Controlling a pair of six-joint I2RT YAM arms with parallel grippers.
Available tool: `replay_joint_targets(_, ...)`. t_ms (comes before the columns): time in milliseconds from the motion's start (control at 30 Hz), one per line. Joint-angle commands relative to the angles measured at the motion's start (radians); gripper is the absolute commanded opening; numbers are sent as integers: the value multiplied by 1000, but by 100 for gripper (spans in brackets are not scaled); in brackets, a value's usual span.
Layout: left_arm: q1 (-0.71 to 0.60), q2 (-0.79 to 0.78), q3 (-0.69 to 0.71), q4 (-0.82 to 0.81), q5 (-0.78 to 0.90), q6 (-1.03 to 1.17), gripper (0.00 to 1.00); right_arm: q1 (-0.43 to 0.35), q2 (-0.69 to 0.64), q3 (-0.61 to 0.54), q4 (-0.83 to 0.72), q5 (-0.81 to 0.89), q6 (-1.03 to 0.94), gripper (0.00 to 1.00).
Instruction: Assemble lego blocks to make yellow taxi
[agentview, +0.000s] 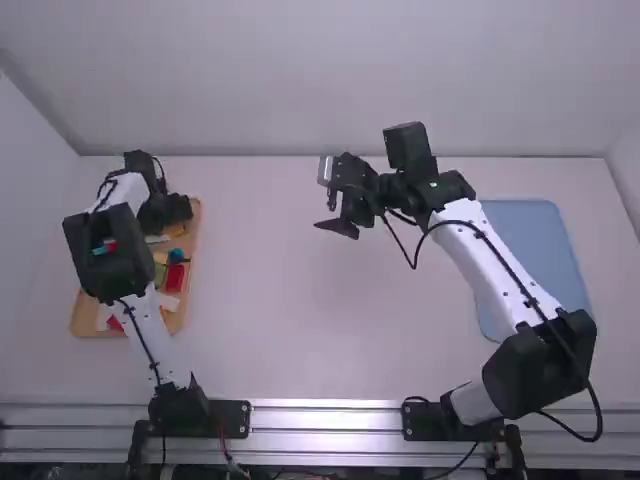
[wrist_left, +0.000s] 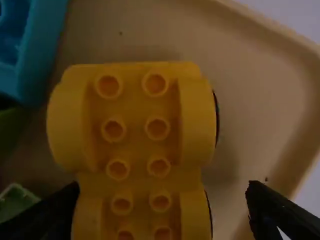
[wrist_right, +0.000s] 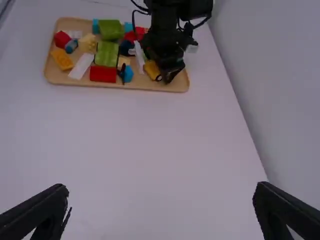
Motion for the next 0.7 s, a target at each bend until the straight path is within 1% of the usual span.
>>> replay_joint_targets(0,-6,21,-3,8,-7,-7,87,2,11,16,2,-3,2,99)
replay_joint_targets(67,-5,21,-3,8,-8,-10,87,2,11,16,2,-4,2,99)
replay_joint_targets(200,-2,21,-41,31,-68,-33,84,2,11,16,-2,-6,2,99)
replay_joint_targets(333,-1,21,-56,39,-29,-14,84,3,11,16,-1,-7,1,99)
replay_joint_targets(467,-2,21,-57,46,-30,-18,83,2,11,16,-2,-7,2,99)
replay_joint_targets(533,-7,21,-57,43,-30,-18,78,2,11,16,-2,-6,2,99)
replay_joint_targets(567,-7,21,-57,43,-30,-18,77,2,11,16,-2,-6,2,99)
replay_joint_targets(633,-6,21,-57,41,-30,-18,70,2,11,16,-1,-7,2,99)
replay_joint_targets(667,-7,21,-57,37,-30,-18,68,2,11,16,-1,-7,2,99)
